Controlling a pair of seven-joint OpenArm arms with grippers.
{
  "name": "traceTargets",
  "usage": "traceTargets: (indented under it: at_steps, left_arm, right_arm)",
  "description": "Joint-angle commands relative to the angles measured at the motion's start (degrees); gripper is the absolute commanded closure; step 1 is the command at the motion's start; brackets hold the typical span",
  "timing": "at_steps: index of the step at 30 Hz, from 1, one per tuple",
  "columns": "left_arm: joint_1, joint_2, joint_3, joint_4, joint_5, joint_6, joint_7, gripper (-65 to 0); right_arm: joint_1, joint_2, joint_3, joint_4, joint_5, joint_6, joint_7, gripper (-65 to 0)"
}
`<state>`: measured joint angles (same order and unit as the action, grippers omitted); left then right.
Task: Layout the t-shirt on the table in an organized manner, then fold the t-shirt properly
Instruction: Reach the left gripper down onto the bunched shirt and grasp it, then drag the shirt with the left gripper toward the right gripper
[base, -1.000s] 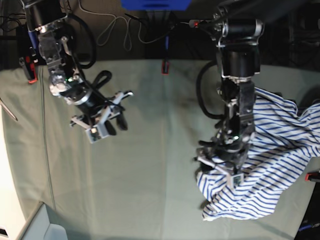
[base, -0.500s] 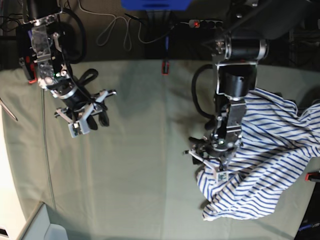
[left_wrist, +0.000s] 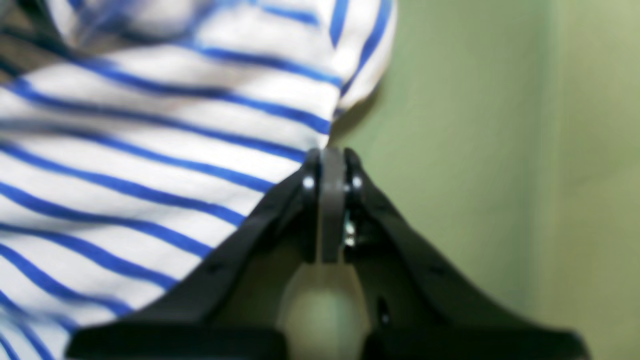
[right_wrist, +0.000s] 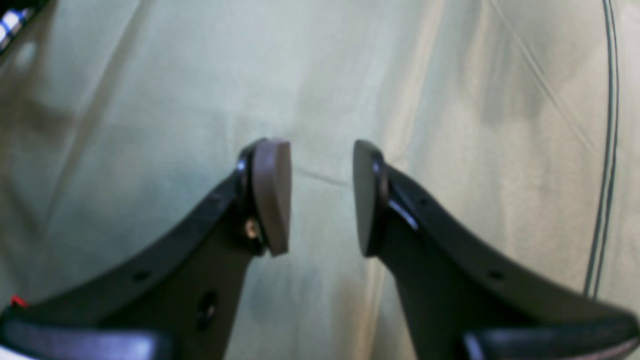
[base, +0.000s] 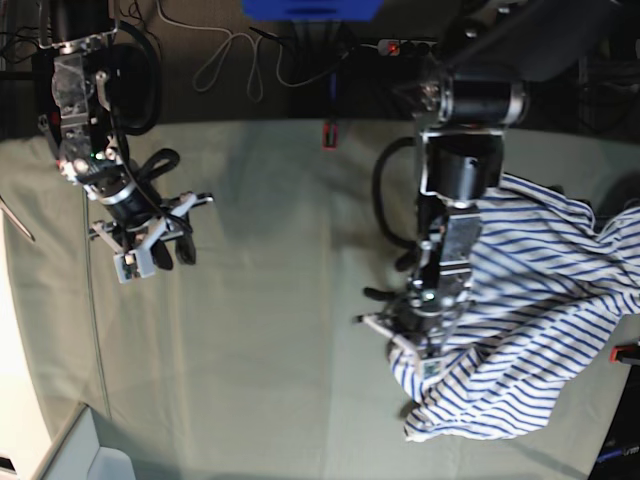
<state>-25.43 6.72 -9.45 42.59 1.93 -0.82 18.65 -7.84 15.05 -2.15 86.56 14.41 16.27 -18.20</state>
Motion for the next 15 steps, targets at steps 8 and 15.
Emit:
traceTargets:
  at_steps: [8, 15]
  left_arm:
    - [3.0, 2.3, 13.6, 14.0, -0.8, -1.2, 4.9, -0.1]
    - [7.1, 2.3, 32.4, 18.6, -5.6, -1.2, 6.0, -0.1]
  right_arm:
    - [0.9, 0.4, 6.9, -0.5, 0.3, 0.5, 1.4, -21.8]
    - [0.6, 0.3, 15.8, -1.6, 0.3, 0.5, 1.4, -21.8]
